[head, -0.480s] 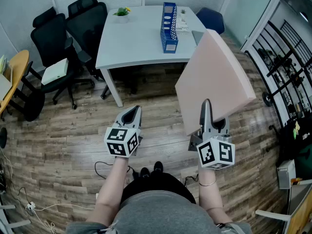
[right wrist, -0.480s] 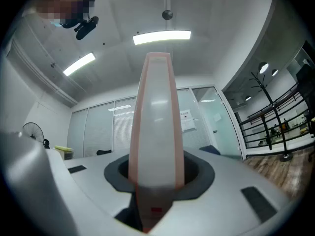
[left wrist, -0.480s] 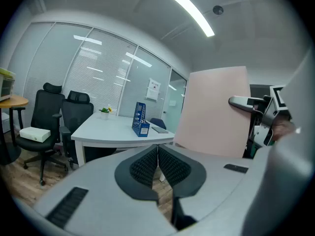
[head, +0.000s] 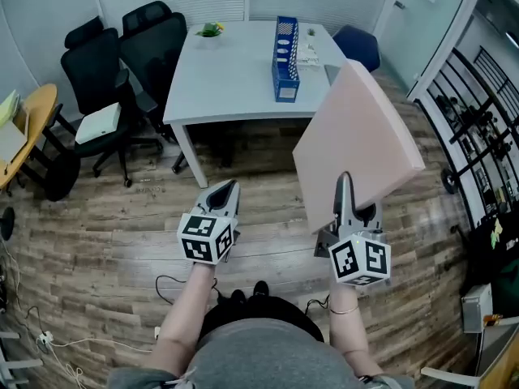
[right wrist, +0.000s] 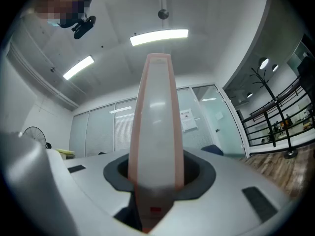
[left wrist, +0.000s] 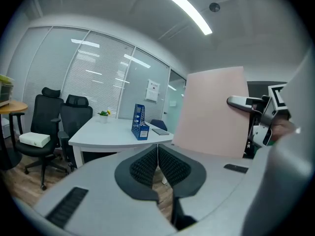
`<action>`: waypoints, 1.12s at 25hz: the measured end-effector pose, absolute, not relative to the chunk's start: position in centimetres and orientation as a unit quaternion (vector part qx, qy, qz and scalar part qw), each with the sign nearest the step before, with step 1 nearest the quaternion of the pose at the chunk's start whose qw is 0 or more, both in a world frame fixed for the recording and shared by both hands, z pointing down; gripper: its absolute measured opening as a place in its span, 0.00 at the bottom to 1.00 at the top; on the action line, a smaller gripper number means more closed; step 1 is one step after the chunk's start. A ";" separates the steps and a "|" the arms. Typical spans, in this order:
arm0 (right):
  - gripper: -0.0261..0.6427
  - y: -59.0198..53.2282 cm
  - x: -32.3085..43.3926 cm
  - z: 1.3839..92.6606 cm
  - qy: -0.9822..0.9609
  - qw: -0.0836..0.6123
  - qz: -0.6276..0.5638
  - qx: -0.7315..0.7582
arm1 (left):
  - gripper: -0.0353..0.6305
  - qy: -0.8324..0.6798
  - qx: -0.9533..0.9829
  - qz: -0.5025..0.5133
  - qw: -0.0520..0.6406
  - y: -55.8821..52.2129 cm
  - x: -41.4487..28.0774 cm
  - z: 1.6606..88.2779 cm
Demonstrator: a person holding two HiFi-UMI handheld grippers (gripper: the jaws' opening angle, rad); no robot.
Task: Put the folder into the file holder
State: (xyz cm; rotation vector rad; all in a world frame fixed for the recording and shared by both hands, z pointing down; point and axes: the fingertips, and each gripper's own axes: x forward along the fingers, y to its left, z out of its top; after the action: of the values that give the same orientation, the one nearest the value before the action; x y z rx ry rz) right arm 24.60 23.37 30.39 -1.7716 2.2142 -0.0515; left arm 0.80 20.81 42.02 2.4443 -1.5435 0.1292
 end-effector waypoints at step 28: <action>0.28 2.9 21.8 27.6 0.764 0.187 0.008 -0.618 | 0.09 -0.539 0.831 0.041 0.133 1.3 -3.5 44.0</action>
State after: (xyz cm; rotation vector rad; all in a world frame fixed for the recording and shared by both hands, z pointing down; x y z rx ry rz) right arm 21.76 2.90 27.57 -1.7381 2.1502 0.0229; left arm -3.49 1.29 44.02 2.4094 -1.5633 0.1187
